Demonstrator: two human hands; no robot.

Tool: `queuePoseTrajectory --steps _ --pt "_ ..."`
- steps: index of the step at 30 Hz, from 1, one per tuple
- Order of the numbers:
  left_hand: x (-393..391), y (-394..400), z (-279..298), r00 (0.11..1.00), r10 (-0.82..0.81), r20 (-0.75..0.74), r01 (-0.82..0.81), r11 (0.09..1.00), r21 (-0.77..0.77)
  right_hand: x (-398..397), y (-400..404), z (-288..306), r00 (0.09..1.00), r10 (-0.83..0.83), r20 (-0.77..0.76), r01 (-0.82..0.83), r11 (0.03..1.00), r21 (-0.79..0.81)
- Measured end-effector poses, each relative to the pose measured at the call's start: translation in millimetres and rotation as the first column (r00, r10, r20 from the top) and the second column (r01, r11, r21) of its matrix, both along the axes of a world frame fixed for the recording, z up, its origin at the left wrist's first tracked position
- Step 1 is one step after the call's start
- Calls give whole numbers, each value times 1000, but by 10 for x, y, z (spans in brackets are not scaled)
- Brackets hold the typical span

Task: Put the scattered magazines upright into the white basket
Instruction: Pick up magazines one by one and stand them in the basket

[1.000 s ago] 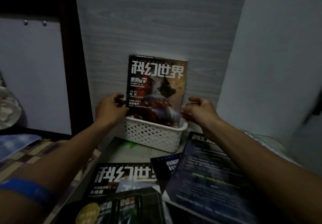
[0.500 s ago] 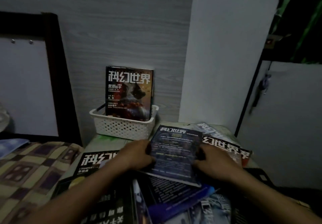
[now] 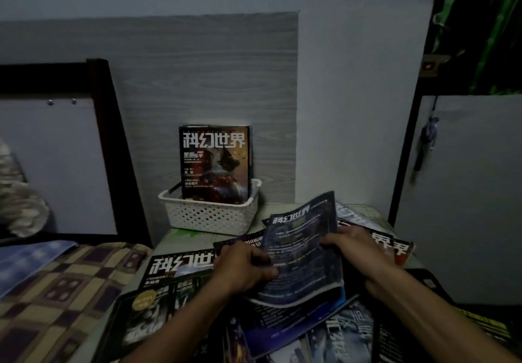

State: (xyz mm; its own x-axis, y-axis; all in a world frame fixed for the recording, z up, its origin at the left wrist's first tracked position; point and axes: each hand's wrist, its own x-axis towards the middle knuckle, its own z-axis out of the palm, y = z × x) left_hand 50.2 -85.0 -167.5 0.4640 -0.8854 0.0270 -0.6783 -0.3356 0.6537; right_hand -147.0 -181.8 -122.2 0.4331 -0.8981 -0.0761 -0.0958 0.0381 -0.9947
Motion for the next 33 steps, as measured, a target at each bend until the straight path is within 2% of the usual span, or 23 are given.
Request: queuePoseTrajectory --steps 2,3,4,6,7,8,10,11,13,14,15,17,20,22,25,27,30,33 --pt "-49 52 83 999 -13 43 15 999 -37 79 210 97 998 -6 64 17 986 -166" --pt "-92 92 148 998 -44 -51 38 992 -123 109 335 134 996 -9 86 31 965 -261" --pt "-155 136 231 965 -101 -243 44 972 -232 126 467 161 995 11 104 25 940 -340" --pt "-278 288 431 758 -286 -587 51 922 -383 159 757 150 983 119 140 -36 872 -489" --pt "-336 377 543 653 -378 -657 82 897 -435 177 885 110 985 139 104 -51 807 -588" --pt "-385 460 624 613 -430 -662 94 872 -480 198 988 79 994 106 19 -64 722 -689" --pt "-467 607 684 636 -382 -671 -64 840 -539 250 1118 54 984 81 -161 -178 585 -791" --pt "-476 662 690 644 -305 -702 -200 819 -539 271 1137 42 958 168 -234 -288 567 -771" --pt "-411 808 657 698 -145 -702 -376 760 -531 279 1106 91 880 424 -216 -458 635 -622" --pt "-369 881 670 722 -119 -682 -389 745 -542 248 1032 120 888 434 -151 -438 701 -563" --pt "-317 961 691 743 -115 -659 -385 731 -562 225 946 163 930 354 -103 -352 770 -532" --pt "-146 1116 750 771 -224 -596 -257 746 -614 184 805 297 976 213 -41 -207 864 -459" --pt "140 1280 849 709 -356 -609 -138 777 -614 194 641 462 918 356 175 -303 914 -269" --pt "315 1343 910 741 -299 -602 -167 786 -596 236 632 518 866 422 269 -344 892 -292" --pt "505 1361 875 827 -170 -535 -248 745 -619 395 731 403 922 368 116 -305 879 -367" --pt "532 1369 734 874 -44 -484 -304 727 -615 503 800 247 932 360 40 -325 879 -350" --pt "518 1421 350 937 83 -339 -269 790 -551 628 879 63 951 310 -14 -297 896 -329" --pt "558 1445 16 960 182 -213 -261 860 -439 674 817 16 970 225 -93 -242 856 -456"
